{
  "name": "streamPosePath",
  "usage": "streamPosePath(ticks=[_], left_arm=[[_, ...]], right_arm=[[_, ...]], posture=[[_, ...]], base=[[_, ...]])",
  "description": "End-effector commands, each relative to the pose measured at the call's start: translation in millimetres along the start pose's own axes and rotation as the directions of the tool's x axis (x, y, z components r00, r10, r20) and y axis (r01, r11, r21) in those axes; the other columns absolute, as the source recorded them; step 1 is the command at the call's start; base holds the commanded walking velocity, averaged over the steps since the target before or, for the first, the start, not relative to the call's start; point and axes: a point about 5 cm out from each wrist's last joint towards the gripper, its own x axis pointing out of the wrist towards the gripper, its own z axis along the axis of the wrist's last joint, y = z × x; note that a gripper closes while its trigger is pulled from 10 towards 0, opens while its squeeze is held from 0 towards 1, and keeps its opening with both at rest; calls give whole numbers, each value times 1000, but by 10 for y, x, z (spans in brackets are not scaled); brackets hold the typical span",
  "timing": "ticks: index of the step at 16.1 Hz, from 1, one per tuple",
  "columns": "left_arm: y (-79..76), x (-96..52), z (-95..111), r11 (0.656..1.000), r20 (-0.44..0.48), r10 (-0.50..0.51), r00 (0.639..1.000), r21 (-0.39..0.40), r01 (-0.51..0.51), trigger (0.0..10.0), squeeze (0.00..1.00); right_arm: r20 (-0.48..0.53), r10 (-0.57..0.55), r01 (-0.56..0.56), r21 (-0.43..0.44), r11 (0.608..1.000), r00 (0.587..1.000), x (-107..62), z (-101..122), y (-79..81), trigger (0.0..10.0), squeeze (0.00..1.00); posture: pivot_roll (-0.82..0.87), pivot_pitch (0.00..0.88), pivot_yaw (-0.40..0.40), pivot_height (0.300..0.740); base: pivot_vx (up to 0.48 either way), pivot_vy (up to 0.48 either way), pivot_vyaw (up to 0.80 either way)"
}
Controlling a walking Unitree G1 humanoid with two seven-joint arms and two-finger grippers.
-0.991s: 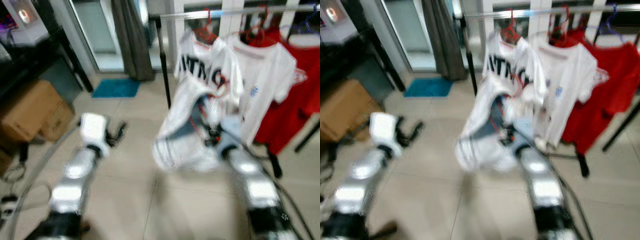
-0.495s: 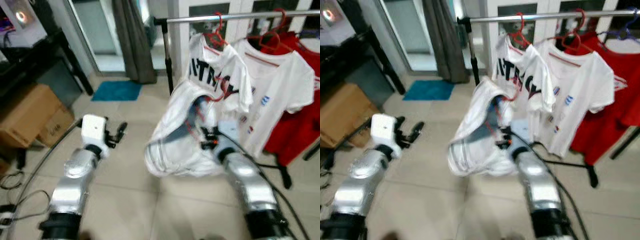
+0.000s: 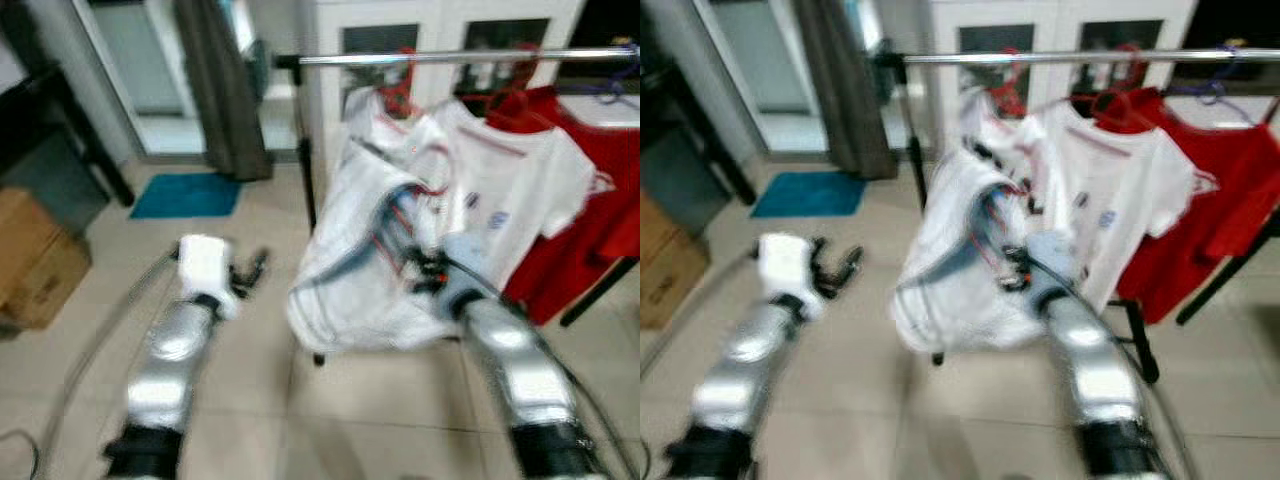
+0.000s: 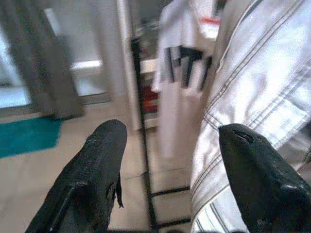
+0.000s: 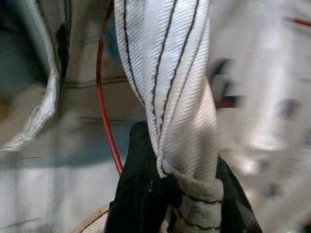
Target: Hang hanger
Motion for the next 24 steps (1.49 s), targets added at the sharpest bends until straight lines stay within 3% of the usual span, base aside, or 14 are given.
streamPosePath(ticks=[1, 3, 8, 17, 23, 24], left_arm=[[160, -62, 8, 999, -6, 36, 999, 27, -35, 10000, 0], [191, -92, 9, 999, -5, 34, 999, 30, -34, 10000, 0], [152, -84, 29, 999, -4, -5, 1000, 49, 5, 10000, 0], [133, -93, 47, 997, -5, -41, 999, 63, 41, 10000, 0], [130, -93, 35, 996, -11, -52, 999, 69, 53, 10000, 0], [106, -111, 17, 994, -21, -77, 997, 74, 79, 10000, 0]], right_arm=[[68, 33, -34, 15, 999, 997, 39, 163, 128, 10000, 0], [86, 68, -73, 54, 996, 994, 46, 215, 207, 10000, 0], [99, 69, -74, 49, 996, 993, 81, 230, 229, 10000, 0], [118, 109, -109, -3, 994, 987, 119, 294, 246, 10000, 0], [118, 30, -36, 48, 998, 993, 140, 283, 144, 10000, 0], [121, 4, -11, 56, 998, 993, 74, 258, 104, 10000, 0]], posture=[[-94, 2, 56, 740], [-91, 0, 69, 740], [-70, 0, 77, 740], [-60, 0, 88, 740], [-62, 0, 95, 740], [-60, 0, 94, 740]], base=[[405, 0, 0], [405, 0, 0], [406, 0, 0], [402, 0, 0], [407, 0, -267], [405, 0, 0]])
